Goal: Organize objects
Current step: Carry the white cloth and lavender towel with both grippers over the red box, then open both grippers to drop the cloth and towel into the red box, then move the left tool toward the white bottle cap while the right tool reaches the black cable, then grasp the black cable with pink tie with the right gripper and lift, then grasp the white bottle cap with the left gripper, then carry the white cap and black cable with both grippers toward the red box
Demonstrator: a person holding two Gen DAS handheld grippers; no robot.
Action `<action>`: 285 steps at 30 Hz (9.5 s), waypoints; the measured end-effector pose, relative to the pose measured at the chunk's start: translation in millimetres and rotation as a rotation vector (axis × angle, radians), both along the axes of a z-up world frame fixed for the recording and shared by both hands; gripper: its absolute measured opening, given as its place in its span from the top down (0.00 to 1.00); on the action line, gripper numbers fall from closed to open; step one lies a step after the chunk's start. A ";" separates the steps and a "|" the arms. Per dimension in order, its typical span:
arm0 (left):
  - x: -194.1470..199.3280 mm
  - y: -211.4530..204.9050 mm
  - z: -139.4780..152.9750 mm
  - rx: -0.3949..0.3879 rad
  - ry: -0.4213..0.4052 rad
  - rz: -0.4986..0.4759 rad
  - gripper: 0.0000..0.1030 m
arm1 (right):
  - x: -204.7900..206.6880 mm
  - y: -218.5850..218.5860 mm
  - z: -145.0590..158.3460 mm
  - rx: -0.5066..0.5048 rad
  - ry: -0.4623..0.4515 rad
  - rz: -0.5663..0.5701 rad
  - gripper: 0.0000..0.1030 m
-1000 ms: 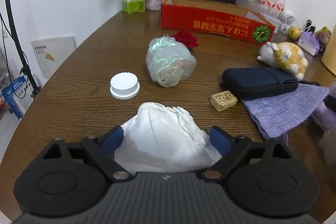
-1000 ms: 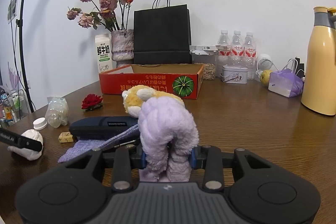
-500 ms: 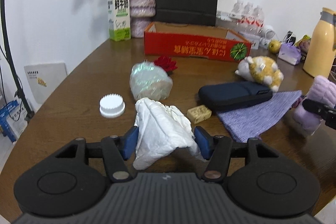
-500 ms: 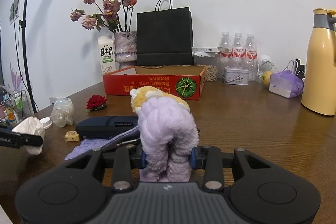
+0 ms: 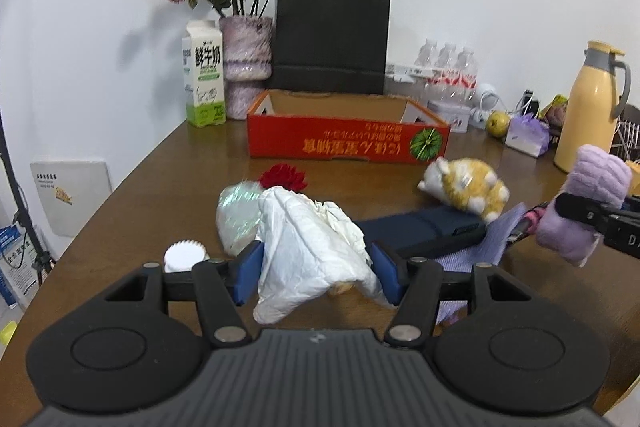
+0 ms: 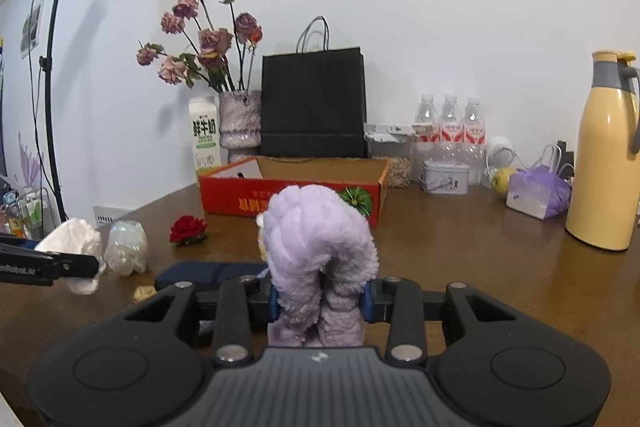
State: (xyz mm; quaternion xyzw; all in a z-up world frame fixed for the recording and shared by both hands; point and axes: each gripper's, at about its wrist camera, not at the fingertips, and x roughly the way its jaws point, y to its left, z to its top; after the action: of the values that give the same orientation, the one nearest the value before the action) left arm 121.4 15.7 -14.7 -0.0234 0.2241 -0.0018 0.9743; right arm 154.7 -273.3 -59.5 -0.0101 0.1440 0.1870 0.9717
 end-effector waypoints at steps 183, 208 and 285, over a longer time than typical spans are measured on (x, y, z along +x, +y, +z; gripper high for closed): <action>154.7 -22.7 91.2 -0.051 -0.123 0.061 0.00 | 171.4 49.8 71.3 -0.013 0.067 -0.005 0.00; 51.0 20.0 43.4 -0.059 -0.029 0.118 0.00 | 69.0 44.3 17.0 -0.083 0.149 0.040 0.00; 76.0 75.5 -36.6 0.045 0.153 0.194 0.61 | 78.8 26.6 -25.6 -0.039 0.098 0.012 0.14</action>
State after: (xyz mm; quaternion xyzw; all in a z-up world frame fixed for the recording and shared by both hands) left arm 197.4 91.2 -51.2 -0.0230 0.2947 0.0994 0.9501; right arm 233.5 -246.7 -85.1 -0.0208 0.1949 0.1901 0.9620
